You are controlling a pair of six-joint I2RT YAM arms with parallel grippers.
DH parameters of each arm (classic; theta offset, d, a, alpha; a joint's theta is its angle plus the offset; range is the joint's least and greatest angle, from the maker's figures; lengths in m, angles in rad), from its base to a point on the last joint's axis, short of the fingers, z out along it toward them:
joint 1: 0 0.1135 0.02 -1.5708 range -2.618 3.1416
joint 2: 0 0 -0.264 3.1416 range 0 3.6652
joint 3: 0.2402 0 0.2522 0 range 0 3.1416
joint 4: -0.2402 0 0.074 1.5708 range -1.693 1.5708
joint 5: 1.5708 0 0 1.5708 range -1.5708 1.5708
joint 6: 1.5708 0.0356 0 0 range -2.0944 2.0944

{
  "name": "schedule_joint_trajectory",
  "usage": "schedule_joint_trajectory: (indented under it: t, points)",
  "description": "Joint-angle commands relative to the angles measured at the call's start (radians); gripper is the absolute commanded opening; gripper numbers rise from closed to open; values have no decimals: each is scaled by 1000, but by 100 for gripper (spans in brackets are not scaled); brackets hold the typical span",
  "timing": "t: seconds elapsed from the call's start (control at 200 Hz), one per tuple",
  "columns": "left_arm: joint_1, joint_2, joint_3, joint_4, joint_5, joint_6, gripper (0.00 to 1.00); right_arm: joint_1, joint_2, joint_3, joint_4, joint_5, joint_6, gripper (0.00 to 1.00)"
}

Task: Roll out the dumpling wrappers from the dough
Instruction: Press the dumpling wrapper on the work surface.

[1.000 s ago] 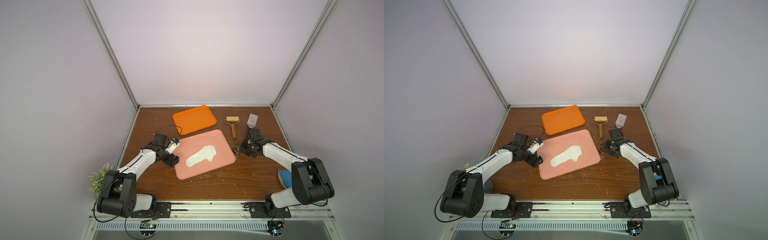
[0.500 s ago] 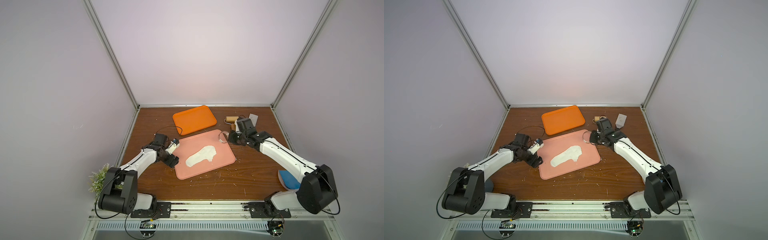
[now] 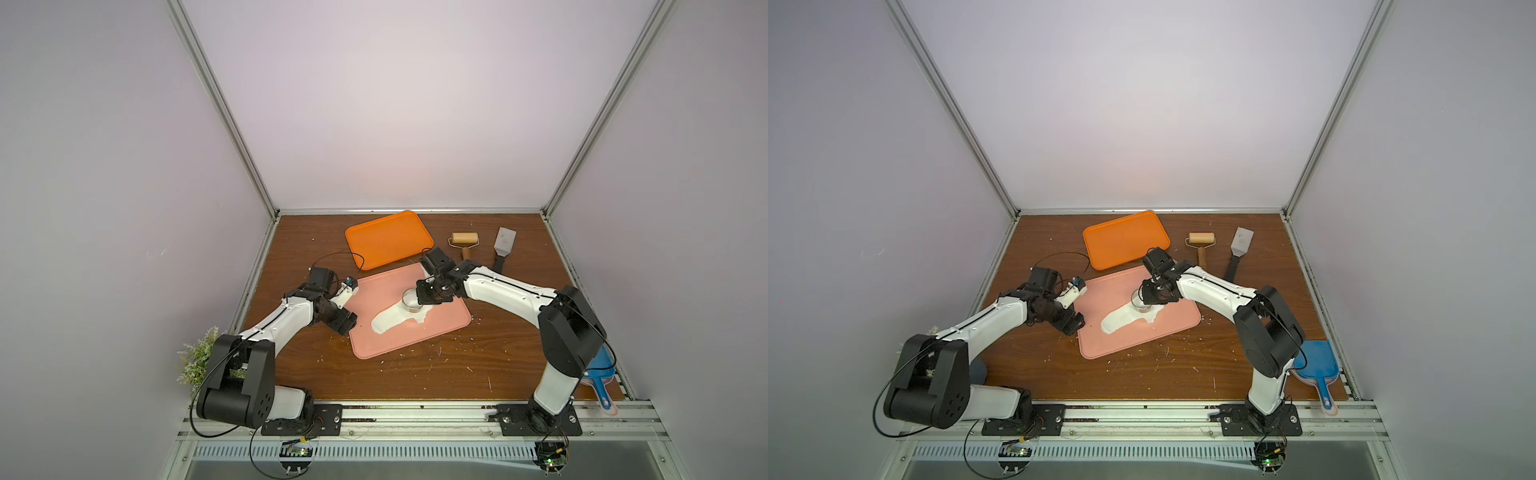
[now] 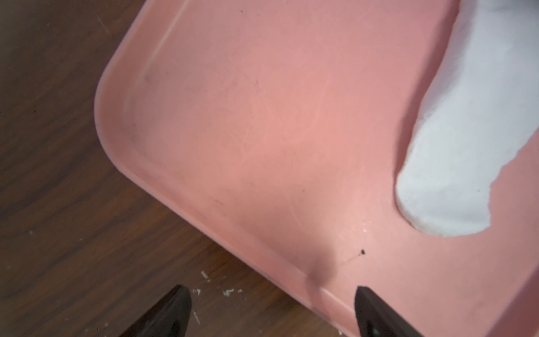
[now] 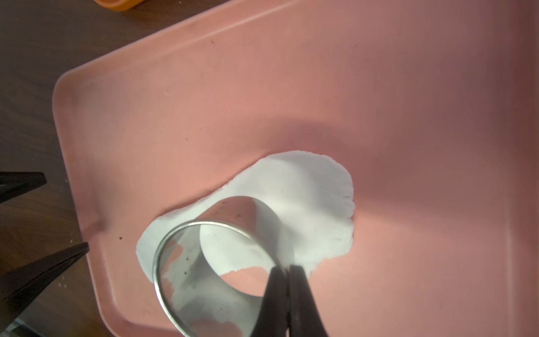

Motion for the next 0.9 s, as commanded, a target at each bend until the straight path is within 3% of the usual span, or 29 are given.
schedule_joint_trajectory:
  t: [0.0, 0.445, 0.896]
  points:
    - [-11, 8, -11, -3, -2, -7, 91, 8, 15, 62, -48, 16, -18, 0]
    - [-9, 11, -10, -4, -3, -6, 91, 9, 64, 101, -118, 107, 0, 0]
    - [-11, 13, -10, -4, 3, -6, 91, 9, 96, 76, -76, 91, -8, 0]
